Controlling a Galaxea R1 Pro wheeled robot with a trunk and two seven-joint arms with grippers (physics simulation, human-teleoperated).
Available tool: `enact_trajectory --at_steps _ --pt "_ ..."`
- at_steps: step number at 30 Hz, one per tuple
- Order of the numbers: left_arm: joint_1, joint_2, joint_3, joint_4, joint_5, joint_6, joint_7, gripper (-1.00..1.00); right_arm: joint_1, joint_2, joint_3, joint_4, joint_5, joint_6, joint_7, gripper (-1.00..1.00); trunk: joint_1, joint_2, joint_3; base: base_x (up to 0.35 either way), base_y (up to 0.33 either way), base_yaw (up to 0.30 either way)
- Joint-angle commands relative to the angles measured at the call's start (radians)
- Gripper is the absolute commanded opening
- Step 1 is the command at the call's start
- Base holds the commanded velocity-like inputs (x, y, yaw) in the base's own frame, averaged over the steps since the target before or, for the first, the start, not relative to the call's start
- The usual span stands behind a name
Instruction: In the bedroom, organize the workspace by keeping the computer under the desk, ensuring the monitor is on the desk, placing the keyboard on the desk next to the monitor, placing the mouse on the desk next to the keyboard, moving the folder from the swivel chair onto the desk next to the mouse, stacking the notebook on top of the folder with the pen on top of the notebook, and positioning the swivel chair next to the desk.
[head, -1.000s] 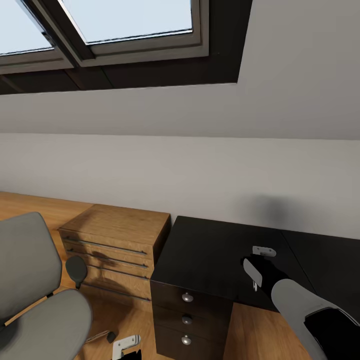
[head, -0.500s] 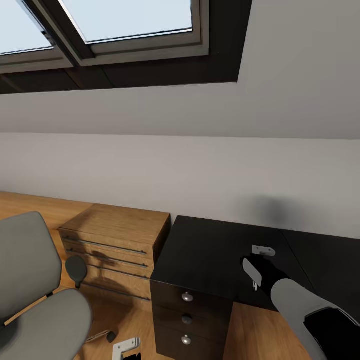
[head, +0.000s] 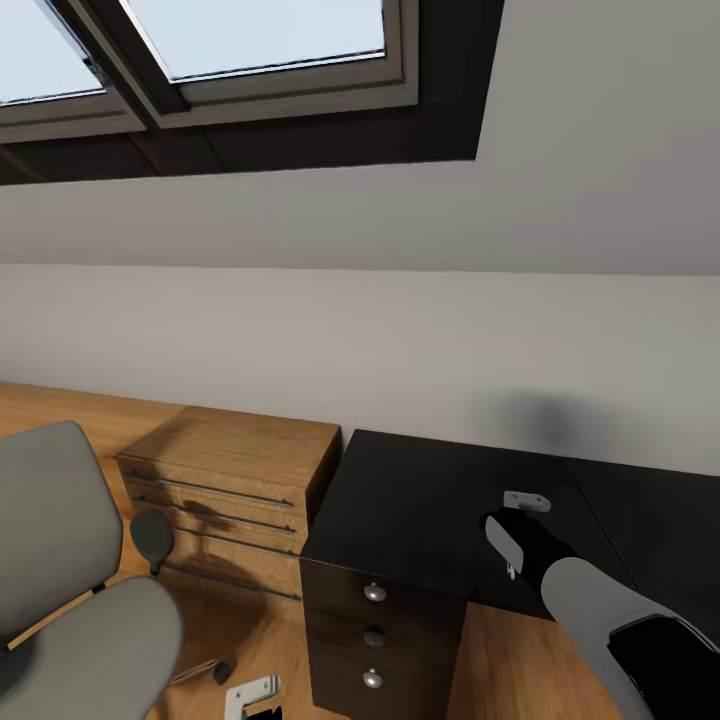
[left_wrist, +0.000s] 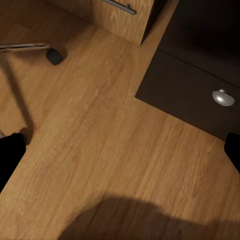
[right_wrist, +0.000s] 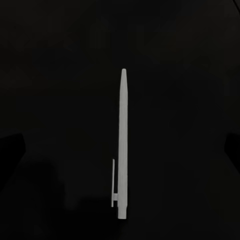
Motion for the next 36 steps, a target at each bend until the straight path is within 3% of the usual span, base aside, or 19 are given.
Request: enact_trajectory --at_steps 1,6,13,17,23,36 --pt "0.0 0.001 -0.005 -0.002 0.009 0.005 0.008 1.0 0.0 -0.001 0.008 -0.002 -0.006 0.008 -0.006 1.0 0.0 -0.001 -0.001 0.0 0.0 0.0" --pt "0.0 0.001 -0.005 -0.002 0.009 0.005 0.008 1.0 0.0 -0.001 0.009 -0.002 -0.006 0.007 -0.005 1.0 0.015 -0.029 -0.014 0.0 0.0 0.0" --pt "0.0 0.001 -0.005 -0.002 0.009 0.004 0.008 1.0 0.0 -0.001 0.01 0.0 -0.007 0.009 -0.003 1.0 0.015 -0.029 -0.014 0.0 0.0 0.0" --pt "0.0 0.001 -0.005 -0.002 0.009 0.004 0.008 1.0 0.0 -0.001 0.009 0.0 -0.006 0.009 -0.003 1.0 0.031 -0.057 -0.026 0.0 0.0 0.0" --pt "0.0 0.001 -0.005 -0.002 0.009 0.004 0.008 1.0 0.0 -0.001 0.009 0.0 -0.007 0.01 -0.003 1.0 0.031 -0.057 -0.026 0.0 0.0 0.0" --pt "0.0 0.001 -0.005 -0.002 0.009 0.004 0.008 1.0 0.0 -0.001 0.01 -0.001 -0.006 0.01 -0.003 1.0 0.054 -0.099 -0.045 0.0 0.0 0.0"
